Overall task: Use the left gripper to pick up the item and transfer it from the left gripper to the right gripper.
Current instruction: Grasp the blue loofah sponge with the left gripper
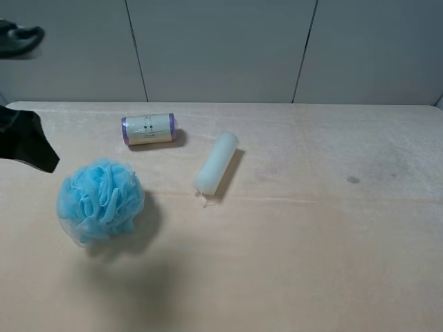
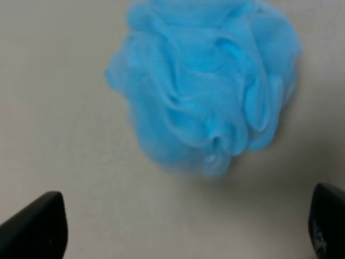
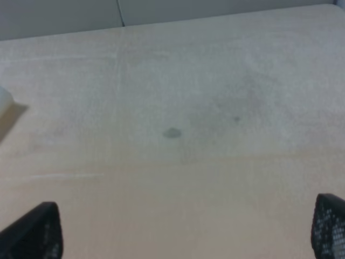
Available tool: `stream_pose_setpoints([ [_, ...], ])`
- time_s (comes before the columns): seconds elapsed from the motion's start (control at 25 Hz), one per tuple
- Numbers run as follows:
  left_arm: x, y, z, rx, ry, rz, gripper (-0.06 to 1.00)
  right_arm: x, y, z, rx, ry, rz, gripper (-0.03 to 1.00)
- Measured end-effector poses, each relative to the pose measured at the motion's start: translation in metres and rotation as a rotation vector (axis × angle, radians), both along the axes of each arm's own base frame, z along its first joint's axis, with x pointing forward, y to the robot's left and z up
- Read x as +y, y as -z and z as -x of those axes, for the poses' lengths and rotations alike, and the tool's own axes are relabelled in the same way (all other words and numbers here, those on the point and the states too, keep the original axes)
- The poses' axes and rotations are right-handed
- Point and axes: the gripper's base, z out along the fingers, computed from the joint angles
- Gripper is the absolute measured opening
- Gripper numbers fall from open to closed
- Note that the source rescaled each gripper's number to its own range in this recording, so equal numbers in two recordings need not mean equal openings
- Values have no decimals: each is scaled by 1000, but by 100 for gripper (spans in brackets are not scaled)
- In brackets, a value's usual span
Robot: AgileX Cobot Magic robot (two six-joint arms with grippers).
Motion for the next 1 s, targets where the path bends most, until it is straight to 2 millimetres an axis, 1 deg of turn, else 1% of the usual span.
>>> stream_pose_setpoints([
  [0.16, -19, 22, -15, 62, 30, -5, 86, 0, 0, 0, -1, 0, 0, 100],
  [0.36, -34, 49, -32, 123, 45, -20, 86, 0, 0, 0, -1, 0, 0, 100],
  [0.48, -39, 67, -43, 151, 40, -29, 86, 0, 0, 0, -1, 0, 0, 100],
  [0.72, -45, 110, -61, 219, 33, -57, 86, 0, 0, 0, -1, 0, 0, 100],
  [0.84, -47, 128, -67, 252, 30, -70, 86, 0, 0, 0, -1, 0, 0, 100],
  [1.0, -49, 148, -72, 284, 24, -81, 85, 0, 0, 0, -1, 0, 0, 100],
])
